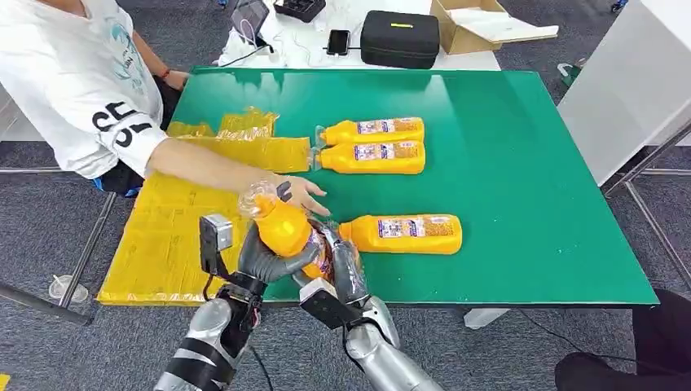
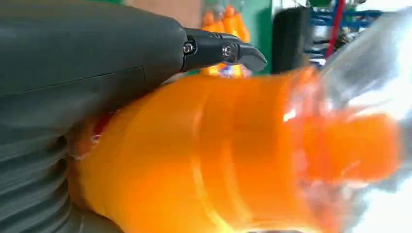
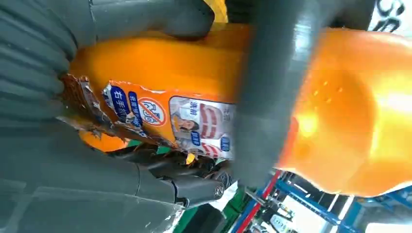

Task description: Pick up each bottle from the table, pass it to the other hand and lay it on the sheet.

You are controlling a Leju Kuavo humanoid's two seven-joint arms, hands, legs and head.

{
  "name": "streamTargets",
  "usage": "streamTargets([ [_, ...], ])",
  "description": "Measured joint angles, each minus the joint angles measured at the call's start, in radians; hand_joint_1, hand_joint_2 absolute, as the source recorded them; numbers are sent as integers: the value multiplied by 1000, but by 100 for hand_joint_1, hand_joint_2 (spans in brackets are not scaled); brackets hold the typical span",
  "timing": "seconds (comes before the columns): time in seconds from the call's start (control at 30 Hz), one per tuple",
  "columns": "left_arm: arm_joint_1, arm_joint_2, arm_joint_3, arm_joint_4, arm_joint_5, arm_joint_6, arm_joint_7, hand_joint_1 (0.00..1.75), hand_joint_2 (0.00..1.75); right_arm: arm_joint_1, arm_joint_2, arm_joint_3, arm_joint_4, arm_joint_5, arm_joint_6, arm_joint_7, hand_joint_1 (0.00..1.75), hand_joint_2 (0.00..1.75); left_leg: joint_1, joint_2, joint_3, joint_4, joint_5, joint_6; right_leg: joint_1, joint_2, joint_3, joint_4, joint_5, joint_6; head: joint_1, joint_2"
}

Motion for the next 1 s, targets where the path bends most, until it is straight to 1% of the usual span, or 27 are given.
streamTargets([
  [0.03, -3, 2, -5, 3, -20, 15, -6, 0, 175, 0, 0, 0, 3, -1, 2, 1, 175, 175, 0, 0, 0, 0, 0, 0, 0, 0, 0, 0, 0, 0, 0, 0],
  [0.07, -5, 3, -10, 6, -40, 28, -14, 2, 175, -1, 0, 0, 6, -2, 3, 1, 175, 175, 0, 0, 0, 0, 0, 0, 0, 0, 0, 0, 0, 0, 0, 0],
  [0.1, -7, 3, -14, 8, -49, 31, -18, 7, 175, -2, 0, 0, 7, -2, 5, 2, 175, 175, 0, 0, 0, 0, 0, 0, 0, 0, 0, 0, 0, 0, 0, 0],
  [0.13, -9, 4, -16, 11, -53, 30, -22, 161, 175, -3, 0, 0, 10, -3, 6, 2, 175, 175, 0, 0, 0, 0, 0, 0, 0, 0, 0, 0, 0, 0, 0, 0],
  [0.17, -10, 5, -18, 14, -55, 29, -24, 175, 175, -4, 0, 0, 11, -3, 7, 2, 175, 175, 0, 0, 0, 0, 0, 0, 0, 0, 0, 0, 0, 0, 0, 0],
  [0.33, -12, 8, -22, 24, -42, -24, -24, 175, 175, -10, 2, 0, 21, -3, 14, 2, 175, 175, 0, 0, 0, 0, 0, 0, 0, 0, 0, 0, 0, 0, 0, 0],
  [0.47, -12, 11, -4, 37, 69, -166, -24, 175, 175, -10, 3, 1, 25, 5, 16, -3, 175, 175, 0, 0, 0, 0, 0, 0, 0, 0, 0, 0, 0, 0, 0, 0],
  [0.63, -8, 18, 37, 48, 264, -335, 45, 175, 175, -10, 8, 3, 28, 18, 19, -11, 175, 175, 0, 1, 0, 0, 0, 0, 0, 0, 0, 0, 0, 0, 0, 0],
  [0.73, -2, 19, 52, 52, 335, -382, 69, 175, 175, -10, 13, 5, 28, 22, 23, -13, 175, 175, 0, 2, 0, 0, 0, 0, 0, 0, 0, 0, 0, 0, 0, 0],
  [0.77, -1, 19, 56, 53, 344, -389, 73, 175, 175, -10, 14, 6, 28, 24, 23, -13, 169, 175, 0, 2, 0, 0, 0, 0, 0, 0, 0, 0, 0, 0, 0, 0],
  [0.8, 1, 20, 58, 54, 349, -390, 76, 175, 175, -10, 16, 6, 29, 25, 23, -13, 169, 175, 0, 2, 0, 0, 0, 0, 0, 0, 0, 0, 0, 0, 0, 0],
  [0.83, 2, 21, 58, 54, 352, -388, 79, 175, 175, -10, 17, 6, 30, 26, 23, -13, 159, 175, 0, 2, 0, 0, 0, 0, 0, 0, 0, 0, 0, 0, 0, 0],
  [0.87, 4, 22, 58, 54, 352, -385, 80, 175, 175, -10, 17, 6, 31, 28, 23, -13, 138, 175, 0, 2, 0, 0, 0, 0, 0, 0, 0, 0, 0, 0, 0, 0],
  [0.9, 5, 22, 58, 54, 350, -375, 80, 175, 175, -11, 17, 6, 31, 30, 23, -13, 44, 175, 0, 2, 0, 0, 0, 0, 0, 0, 0, 0, 0, 0, 0, 0],
  [0.93, 6, 21, 58, 54, 347, -365, 80, 175, 175, -10, 18, 6, 32, 31, 22, -13, 44, 175, 0, 2, 0, 0, 0, 0, 0, 0, 0, 0, 0, 0, 0, 0],
  [0.97, 8, 22, 57, 54, 339, -354, 77, 175, 175, -10, 18, 6, 34, 33, 22, -13, 0, 175, 0, 2, 0, 0, 0, 0, 0, 0, 0, 0, 0, 0, 0, 0],
  [1.0, 7, 21, 55, 54, 326, -333, 67, 175, 175, -10, 18, 6, 37, 36, 22, -10, 0, 175, 0, 2, 0, 0, 0, 0, 0, 0, 0, 0, 0, 0, 0, 0],
])
